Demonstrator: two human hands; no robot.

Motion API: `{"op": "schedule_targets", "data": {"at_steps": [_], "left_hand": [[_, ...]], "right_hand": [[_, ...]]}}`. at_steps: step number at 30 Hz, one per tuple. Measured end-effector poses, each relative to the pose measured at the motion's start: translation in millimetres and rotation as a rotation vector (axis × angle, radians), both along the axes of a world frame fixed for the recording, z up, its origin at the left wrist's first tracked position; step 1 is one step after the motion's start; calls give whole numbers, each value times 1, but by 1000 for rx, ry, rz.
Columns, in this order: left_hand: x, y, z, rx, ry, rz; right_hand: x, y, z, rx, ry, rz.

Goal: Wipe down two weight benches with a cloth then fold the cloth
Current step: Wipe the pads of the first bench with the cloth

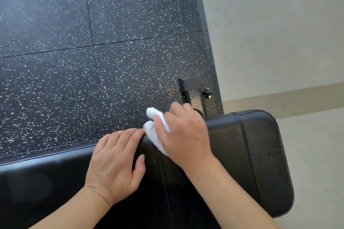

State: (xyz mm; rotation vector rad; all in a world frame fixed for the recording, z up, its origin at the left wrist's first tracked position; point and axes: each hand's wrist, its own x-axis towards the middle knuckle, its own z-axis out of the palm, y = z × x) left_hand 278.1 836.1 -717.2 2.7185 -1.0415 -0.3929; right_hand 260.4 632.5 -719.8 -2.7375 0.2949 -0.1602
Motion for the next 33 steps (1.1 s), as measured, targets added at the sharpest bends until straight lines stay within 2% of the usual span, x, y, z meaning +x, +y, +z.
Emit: {"op": "schedule_targets", "data": {"at_steps": [3,6,9,14,17,20,23,24,28,33], "left_hand": [[0,0,0,1,-5,0],[0,0,0,12,-2,6],[-1,0,1,8,1,5],[-1,1,-4,8,-29,13],[-3,0,-7,12,-53,23],[-4,1,-7,13,-66,23],[-5,1,-6,16,-59,37],[-6,1,-5,17,-57,43],[-7,-1,-7,20,-45,59],[-6,-1,-7,-5,-27,60]], "right_hand": [[-22,-62,-3,-213,31,-73],[-30,-99,-2,-231,63,-233],[-8,-68,2,-219,126,-246],[43,30,-2,-29,211,-25],[51,37,-8,52,332,-42],[34,16,0,128,181,-58],[-4,-11,6,32,-104,-128],[-22,-19,6,-17,-143,-137],[-98,-25,6,-81,-105,-279],[-149,35,7,-73,-41,-473]]}}
